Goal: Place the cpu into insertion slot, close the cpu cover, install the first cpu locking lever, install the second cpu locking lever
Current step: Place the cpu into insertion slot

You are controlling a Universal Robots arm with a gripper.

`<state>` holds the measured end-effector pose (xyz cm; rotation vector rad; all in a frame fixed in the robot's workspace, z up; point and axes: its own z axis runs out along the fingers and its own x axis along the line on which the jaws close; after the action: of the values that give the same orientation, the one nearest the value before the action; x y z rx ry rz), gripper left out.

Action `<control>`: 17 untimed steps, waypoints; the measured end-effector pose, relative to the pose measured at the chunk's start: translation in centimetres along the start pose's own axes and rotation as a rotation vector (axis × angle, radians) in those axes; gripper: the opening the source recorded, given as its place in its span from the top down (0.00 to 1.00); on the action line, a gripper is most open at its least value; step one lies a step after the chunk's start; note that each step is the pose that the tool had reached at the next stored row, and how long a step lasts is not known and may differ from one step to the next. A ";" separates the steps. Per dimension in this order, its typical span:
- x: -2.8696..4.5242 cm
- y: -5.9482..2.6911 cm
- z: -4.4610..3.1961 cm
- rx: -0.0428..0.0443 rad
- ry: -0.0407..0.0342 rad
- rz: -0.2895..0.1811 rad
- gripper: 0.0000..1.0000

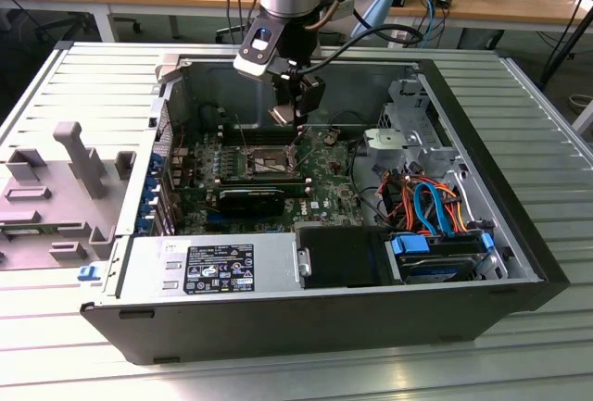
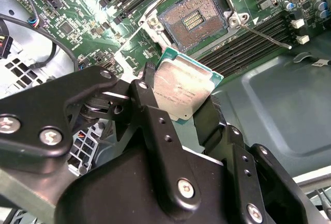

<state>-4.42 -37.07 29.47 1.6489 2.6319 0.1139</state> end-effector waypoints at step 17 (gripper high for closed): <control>0.00 0.00 0.01 -0.0001 -0.0012 0.014 0.46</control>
<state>-4.42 -37.07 29.46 1.6676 2.6195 0.1135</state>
